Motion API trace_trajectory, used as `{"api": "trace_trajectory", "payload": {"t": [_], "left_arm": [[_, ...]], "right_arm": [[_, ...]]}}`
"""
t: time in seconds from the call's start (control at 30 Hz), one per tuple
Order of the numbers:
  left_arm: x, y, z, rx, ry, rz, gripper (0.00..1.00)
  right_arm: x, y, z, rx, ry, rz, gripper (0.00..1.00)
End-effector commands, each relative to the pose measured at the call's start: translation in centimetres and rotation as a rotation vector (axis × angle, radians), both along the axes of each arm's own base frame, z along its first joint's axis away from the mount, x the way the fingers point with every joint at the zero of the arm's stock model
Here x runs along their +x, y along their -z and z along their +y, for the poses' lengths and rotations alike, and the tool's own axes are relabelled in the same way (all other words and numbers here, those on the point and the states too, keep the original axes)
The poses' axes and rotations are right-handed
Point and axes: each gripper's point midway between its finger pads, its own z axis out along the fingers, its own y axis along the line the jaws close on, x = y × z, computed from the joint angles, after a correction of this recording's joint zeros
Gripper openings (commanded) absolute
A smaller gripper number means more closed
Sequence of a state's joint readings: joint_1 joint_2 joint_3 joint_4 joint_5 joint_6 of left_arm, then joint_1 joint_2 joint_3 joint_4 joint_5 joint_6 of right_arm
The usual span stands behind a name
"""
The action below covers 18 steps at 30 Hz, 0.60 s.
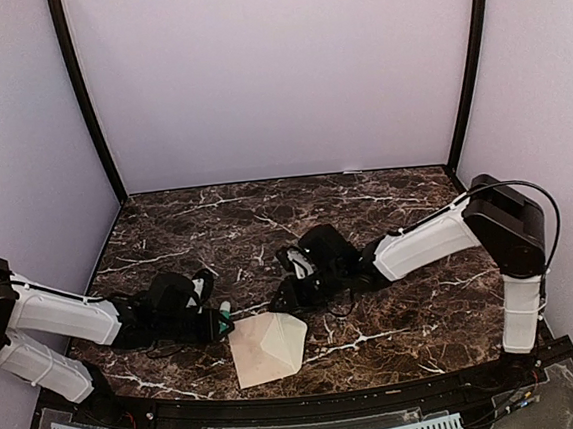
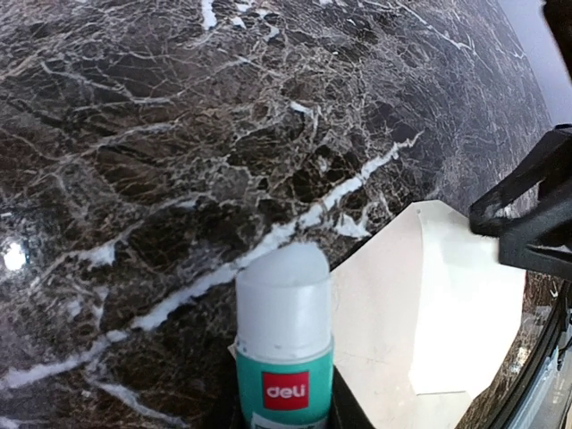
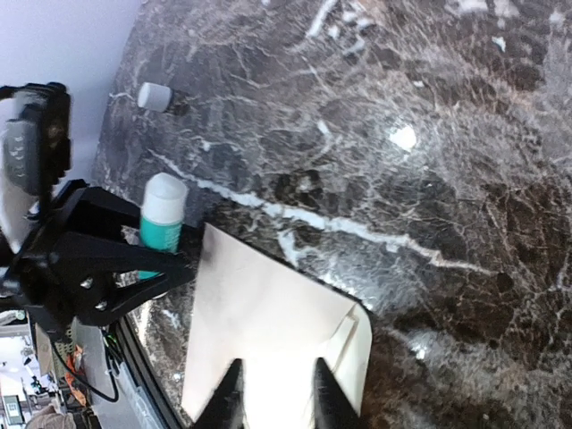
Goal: Place the letter into the envelope and seal it
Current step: Seal the envelope flap on the envelope.
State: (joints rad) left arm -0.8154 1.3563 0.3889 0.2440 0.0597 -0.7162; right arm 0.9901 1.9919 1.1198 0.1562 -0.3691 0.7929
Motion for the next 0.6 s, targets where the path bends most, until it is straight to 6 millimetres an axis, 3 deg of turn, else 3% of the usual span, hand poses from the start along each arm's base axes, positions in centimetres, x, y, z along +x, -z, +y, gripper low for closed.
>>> {"api": "trace_trajectory", "payload": {"t": [0.0, 0.07, 0.13, 0.23, 0.33, 0.43, 0.57], "left_arm": [[0.7, -1.6, 0.7, 0.030, -0.017, -0.048, 0.00], [0.9, -2.4, 0.6, 0.019, -0.013, -0.065, 0.00], [0.8, -3.0, 0.3, 0.004, -0.003, -0.073, 0.00], [0.3, -3.2, -0.1, -0.020, 0.028, -0.063, 0.00], [-0.3, -3.1, -0.8, -0.050, 0.065, -0.043, 0.00], [-0.9, -2.7, -1.2, -0.073, 0.095, -0.020, 0.00], [-1.3, -2.0, -1.6, -0.078, 0.119, 0.006, 0.00]], "right_arm": [[1.1, -6.4, -1.0, 0.108, 0.025, -0.096, 0.35], [1.5, -6.7, -2.7, 0.080, 0.059, -0.115, 0.47], [2.1, -6.3, -4.7, 0.030, 0.109, -0.127, 0.51], [3.1, -4.2, -8.3, -0.079, 0.197, -0.119, 0.47], [3.0, -1.9, -10.8, -0.168, 0.240, -0.094, 0.38], [2.5, -0.5, -11.0, -0.196, 0.228, -0.072, 0.27], [1.6, 0.7, -9.8, -0.195, 0.176, -0.044, 0.17]]}}
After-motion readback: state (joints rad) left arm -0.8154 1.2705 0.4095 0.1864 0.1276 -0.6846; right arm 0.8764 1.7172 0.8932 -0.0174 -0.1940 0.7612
